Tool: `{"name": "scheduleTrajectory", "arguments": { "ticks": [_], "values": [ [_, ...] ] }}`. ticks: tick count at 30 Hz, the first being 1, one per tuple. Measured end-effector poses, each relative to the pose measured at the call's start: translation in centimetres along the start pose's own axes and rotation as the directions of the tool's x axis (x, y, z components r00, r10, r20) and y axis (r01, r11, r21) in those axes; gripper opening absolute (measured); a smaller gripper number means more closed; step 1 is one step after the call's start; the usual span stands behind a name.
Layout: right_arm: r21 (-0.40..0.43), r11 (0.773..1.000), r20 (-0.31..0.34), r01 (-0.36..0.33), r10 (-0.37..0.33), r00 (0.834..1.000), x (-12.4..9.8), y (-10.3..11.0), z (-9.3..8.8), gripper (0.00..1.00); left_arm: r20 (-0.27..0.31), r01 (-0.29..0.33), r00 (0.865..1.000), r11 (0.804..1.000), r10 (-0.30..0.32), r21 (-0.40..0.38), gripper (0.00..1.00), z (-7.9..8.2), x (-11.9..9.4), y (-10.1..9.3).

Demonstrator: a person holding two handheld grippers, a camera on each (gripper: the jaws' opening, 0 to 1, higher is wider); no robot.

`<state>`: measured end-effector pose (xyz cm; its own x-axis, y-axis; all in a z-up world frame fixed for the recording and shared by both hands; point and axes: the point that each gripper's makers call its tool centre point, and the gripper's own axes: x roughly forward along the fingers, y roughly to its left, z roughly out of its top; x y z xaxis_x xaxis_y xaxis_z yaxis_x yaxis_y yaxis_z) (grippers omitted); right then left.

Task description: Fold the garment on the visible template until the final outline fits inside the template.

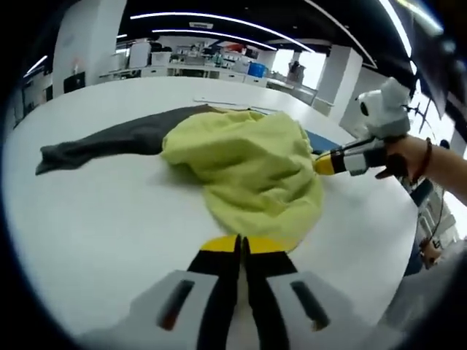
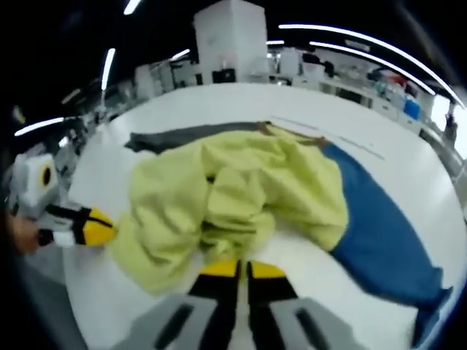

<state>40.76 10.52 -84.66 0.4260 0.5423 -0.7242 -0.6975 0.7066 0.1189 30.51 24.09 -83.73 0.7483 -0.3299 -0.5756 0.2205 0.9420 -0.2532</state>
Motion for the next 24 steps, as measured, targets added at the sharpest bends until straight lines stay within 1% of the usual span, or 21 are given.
{"name": "scheduleTrajectory", "arguments": {
  "ticks": [3,6,9,12,15,19,24],
  "values": [
    [0.027,1.000,0.007,-0.010,0.010,1.000,-0.2,0.0,-0.2,0.00,-0.011,-0.001,1.000,1.000,0.001,-0.013,0.00,0.1,-0.1,0.5],
    [0.059,0.998,0.016,-0.012,0.011,1.000,-0.8,0.0,-0.5,0.00,-0.007,0.007,1.000,1.000,-0.007,-0.023,0.00,0.5,-0.8,0.7],
    [0.093,0.996,0.020,0.011,-0.013,1.000,-1.6,-0.7,-1.0,0.00,-0.014,0.012,1.000,1.000,-0.012,-0.006,0.00,0.6,-1.6,1.3],
    [0.133,0.991,0.037,0.034,-0.039,0.999,-2.9,-1.3,-1.4,0.00,-0.040,0.014,0.999,1.000,-0.014,0.009,0.00,0.4,-2.5,2.0],
    [0.158,0.987,0.047,0.041,-0.049,0.998,-3.9,-1.3,-1.8,0.00,-0.032,0.013,0.999,1.000,-0.013,0.001,0.00,0.6,-3.5,3.1],
    [0.200,0.978,0.059,0.057,-0.070,0.996,-5.2,-1.6,-2.2,0.00,-0.033,0.030,0.999,0.999,-0.031,-0.037,0.00,0.8,-4.4,3.3],
    [0.207,0.977,0.069,0.056,-0.072,0.995,-6.5,-1.7,-2.7,0.00,-0.031,0.050,0.998,0.998,-0.051,-0.026,0.00,1.0,-5.4,3.5]
  ]
}}
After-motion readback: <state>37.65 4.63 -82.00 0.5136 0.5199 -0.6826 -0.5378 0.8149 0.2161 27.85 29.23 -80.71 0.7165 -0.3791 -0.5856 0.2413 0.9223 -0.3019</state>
